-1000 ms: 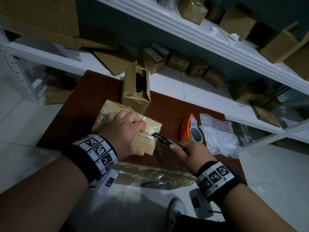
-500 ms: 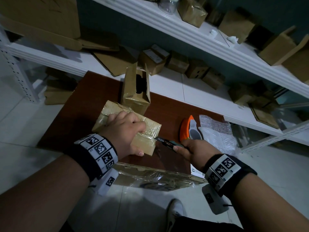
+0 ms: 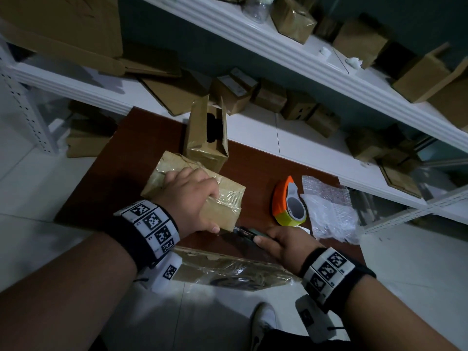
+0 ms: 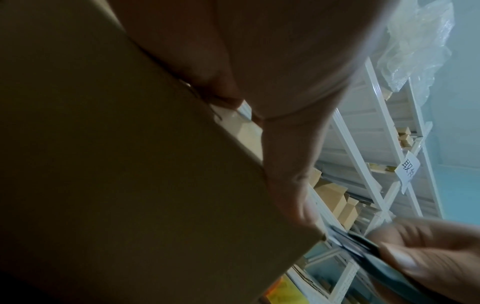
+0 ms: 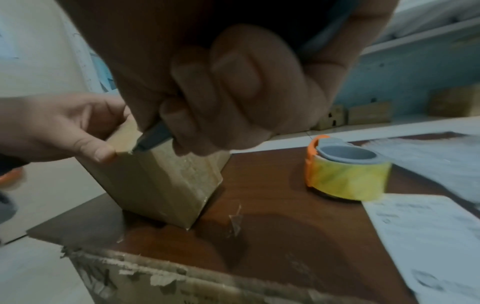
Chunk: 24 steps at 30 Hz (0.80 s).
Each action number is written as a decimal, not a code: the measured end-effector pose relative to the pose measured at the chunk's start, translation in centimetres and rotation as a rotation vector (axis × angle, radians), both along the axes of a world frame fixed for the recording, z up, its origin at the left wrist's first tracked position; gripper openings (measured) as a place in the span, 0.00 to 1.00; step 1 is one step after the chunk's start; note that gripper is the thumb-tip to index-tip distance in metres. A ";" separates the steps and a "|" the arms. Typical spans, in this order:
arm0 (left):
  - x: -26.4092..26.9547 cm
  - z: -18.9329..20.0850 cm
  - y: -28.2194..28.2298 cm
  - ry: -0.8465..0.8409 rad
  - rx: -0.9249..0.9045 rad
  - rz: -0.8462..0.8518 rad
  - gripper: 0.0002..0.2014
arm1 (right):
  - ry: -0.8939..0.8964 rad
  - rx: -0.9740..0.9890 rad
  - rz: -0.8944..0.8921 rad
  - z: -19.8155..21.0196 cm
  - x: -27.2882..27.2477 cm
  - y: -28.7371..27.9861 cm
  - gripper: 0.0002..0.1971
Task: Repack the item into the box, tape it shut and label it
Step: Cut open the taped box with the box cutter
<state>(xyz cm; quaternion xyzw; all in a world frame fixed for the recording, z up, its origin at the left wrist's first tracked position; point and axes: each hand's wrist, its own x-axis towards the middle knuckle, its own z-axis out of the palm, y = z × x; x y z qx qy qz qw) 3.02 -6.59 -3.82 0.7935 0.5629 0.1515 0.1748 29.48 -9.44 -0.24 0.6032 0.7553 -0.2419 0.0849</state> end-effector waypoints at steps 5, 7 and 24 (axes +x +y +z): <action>0.3 0.3 0.0 -0.031 0.049 0.073 0.32 | 0.129 0.079 -0.208 -0.6 1.6 -0.9 0.21; 0.4 0.5 0.0 -0.100 0.041 0.105 0.32 | 0.268 0.170 -0.387 -1.2 1.6 -0.9 0.23; -5.1 2.9 -0.3 -0.205 -0.369 0.137 0.04 | 0.850 0.117 -0.761 -2.7 -6.6 0.8 0.09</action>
